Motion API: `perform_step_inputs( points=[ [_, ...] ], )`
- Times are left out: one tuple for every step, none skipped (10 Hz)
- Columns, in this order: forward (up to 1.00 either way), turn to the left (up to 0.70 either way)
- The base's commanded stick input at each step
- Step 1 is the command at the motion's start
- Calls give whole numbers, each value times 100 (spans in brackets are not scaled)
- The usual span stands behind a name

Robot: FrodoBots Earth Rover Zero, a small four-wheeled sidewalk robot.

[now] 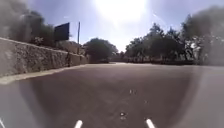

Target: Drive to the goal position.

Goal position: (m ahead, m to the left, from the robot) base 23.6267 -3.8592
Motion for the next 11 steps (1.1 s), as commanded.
perform_step_inputs(
  points=[
    [85,0],
    [85,0],
    [85,0],
    [85,0],
    [85,0],
    [85,0],
    [85,0],
    [85,-34],
    [85,-34],
    [85,-34],
    [85,-34]
  ],
)
